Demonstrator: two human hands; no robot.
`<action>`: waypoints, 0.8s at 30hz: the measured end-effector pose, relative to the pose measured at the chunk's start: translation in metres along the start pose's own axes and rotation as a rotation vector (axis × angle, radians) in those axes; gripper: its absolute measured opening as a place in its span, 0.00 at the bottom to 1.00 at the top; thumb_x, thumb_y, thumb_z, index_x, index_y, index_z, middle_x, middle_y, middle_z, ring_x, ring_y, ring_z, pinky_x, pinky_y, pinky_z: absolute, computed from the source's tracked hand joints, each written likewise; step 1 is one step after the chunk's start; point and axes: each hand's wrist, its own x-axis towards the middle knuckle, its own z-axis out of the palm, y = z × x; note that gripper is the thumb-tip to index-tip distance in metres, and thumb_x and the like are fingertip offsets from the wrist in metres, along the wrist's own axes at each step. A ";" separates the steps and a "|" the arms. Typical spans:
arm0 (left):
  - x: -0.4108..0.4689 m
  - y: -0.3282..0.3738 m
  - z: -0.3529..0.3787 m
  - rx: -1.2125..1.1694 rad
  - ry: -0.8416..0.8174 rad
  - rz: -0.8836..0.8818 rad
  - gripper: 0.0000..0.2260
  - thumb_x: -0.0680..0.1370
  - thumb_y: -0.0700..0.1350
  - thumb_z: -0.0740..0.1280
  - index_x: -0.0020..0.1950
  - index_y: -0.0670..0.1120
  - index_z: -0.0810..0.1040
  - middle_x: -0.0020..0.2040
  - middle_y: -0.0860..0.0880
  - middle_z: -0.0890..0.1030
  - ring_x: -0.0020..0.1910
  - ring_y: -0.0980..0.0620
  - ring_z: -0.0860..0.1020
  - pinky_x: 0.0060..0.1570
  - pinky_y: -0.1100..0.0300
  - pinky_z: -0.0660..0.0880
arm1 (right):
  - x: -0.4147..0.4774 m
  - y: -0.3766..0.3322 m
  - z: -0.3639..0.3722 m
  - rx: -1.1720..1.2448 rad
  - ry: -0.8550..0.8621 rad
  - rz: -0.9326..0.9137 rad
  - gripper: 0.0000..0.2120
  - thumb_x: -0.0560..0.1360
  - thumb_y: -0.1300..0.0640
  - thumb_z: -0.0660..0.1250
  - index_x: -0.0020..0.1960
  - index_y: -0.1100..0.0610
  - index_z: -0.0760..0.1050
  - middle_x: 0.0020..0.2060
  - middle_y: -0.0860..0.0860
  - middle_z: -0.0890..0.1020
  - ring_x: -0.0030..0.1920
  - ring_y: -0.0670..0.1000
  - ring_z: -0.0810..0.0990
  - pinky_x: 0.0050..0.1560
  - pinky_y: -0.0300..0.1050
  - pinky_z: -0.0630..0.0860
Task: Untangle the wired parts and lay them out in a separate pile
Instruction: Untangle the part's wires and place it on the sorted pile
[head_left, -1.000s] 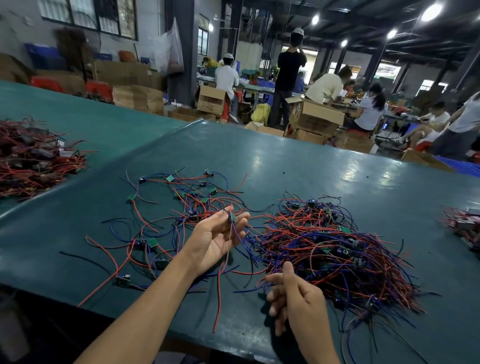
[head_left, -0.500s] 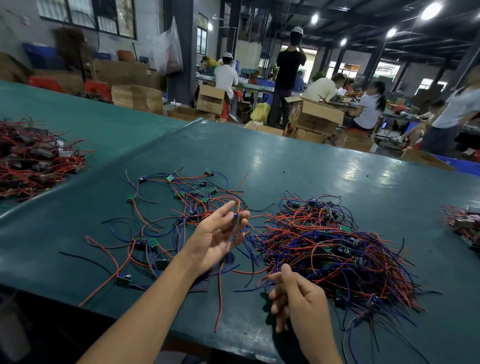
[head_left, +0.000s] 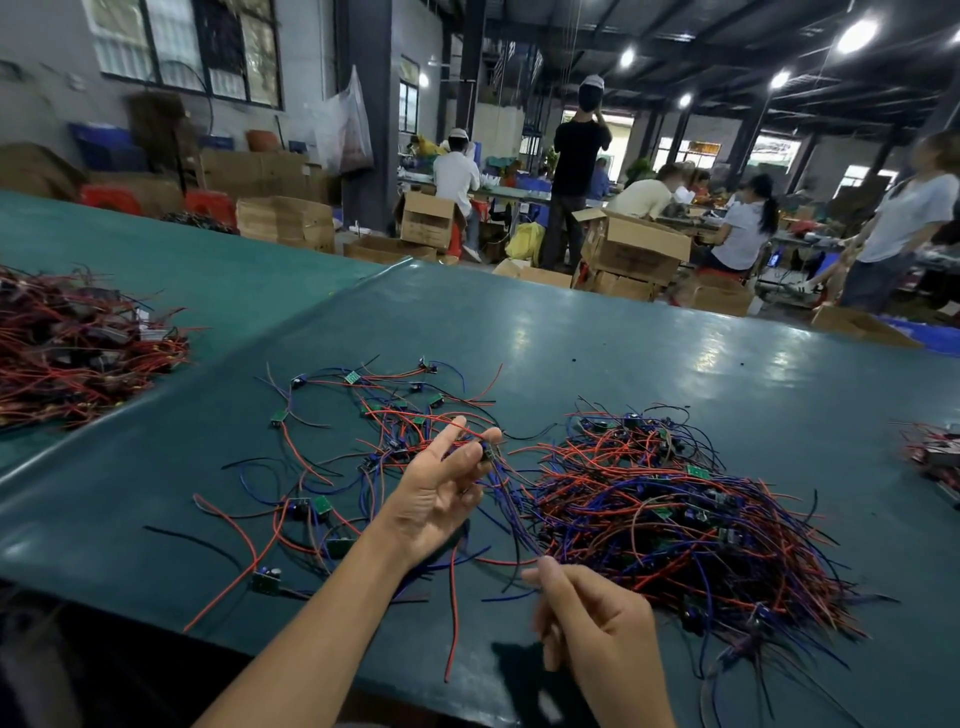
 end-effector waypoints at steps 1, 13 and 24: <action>-0.001 0.000 0.001 0.003 0.004 0.005 0.46 0.70 0.41 0.76 0.82 0.50 0.54 0.65 0.48 0.82 0.40 0.55 0.80 0.34 0.64 0.73 | -0.003 -0.005 0.009 0.025 -0.009 -0.030 0.12 0.79 0.48 0.70 0.42 0.53 0.87 0.27 0.59 0.81 0.21 0.52 0.75 0.26 0.40 0.69; -0.013 0.013 0.051 -0.037 0.009 0.073 0.42 0.68 0.44 0.78 0.77 0.54 0.61 0.62 0.48 0.83 0.43 0.47 0.71 0.41 0.55 0.63 | 0.049 -0.036 0.082 0.393 0.269 0.109 0.13 0.77 0.48 0.72 0.60 0.48 0.83 0.43 0.55 0.88 0.37 0.52 0.82 0.35 0.45 0.77; -0.003 0.000 0.088 0.037 0.075 0.182 0.23 0.74 0.39 0.73 0.69 0.45 0.74 0.49 0.41 0.86 0.37 0.55 0.82 0.29 0.68 0.70 | 0.065 -0.065 -0.020 0.480 0.509 -0.078 0.06 0.77 0.62 0.72 0.41 0.59 0.85 0.34 0.54 0.83 0.30 0.48 0.80 0.23 0.39 0.72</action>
